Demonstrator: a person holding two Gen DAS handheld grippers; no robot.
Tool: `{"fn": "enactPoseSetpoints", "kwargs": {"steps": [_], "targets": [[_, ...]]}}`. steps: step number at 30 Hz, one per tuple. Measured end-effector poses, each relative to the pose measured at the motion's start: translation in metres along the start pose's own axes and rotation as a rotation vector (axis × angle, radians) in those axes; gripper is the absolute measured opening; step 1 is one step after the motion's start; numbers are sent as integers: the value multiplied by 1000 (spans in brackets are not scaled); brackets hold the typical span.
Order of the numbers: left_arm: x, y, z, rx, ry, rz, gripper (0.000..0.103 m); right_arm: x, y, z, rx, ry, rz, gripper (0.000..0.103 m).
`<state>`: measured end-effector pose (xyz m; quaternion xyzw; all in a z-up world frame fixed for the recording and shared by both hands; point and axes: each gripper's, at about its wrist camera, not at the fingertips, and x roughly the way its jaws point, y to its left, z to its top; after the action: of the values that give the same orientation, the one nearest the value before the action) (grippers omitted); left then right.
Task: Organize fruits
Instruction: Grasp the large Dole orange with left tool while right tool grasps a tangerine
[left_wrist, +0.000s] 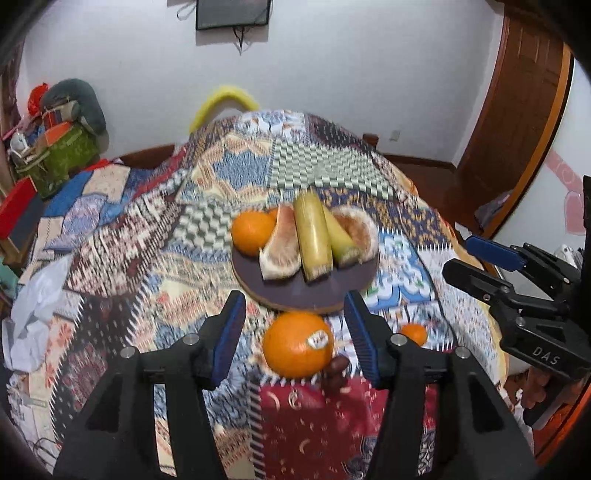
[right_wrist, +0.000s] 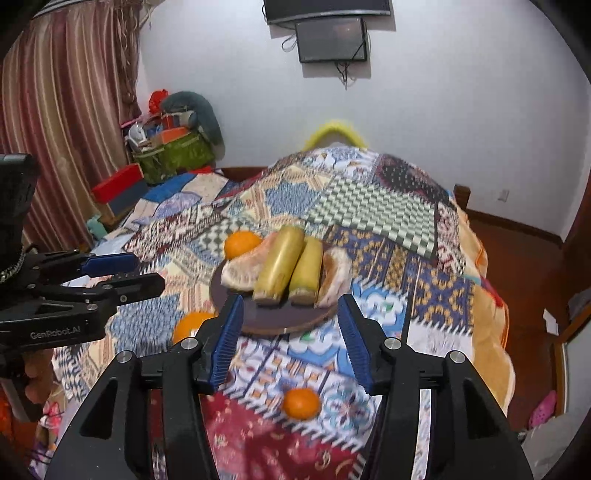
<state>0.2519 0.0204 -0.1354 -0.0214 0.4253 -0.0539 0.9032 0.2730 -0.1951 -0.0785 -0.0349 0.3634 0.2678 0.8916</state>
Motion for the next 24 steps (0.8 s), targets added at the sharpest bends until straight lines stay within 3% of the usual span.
{"fn": "enactPoseSetpoints", "kwargs": {"steps": [15,21,24], "targets": [[39,-3,-53,-31,148,-13,56,26,-8,-65,68,180,-2,50],[53,-2,-62,-62,180,-23,56,38,-9,-73,90,205,12,50],[59,-4,-61,-57,189,-18,56,47,-9,-77,88,230,16,41]]}}
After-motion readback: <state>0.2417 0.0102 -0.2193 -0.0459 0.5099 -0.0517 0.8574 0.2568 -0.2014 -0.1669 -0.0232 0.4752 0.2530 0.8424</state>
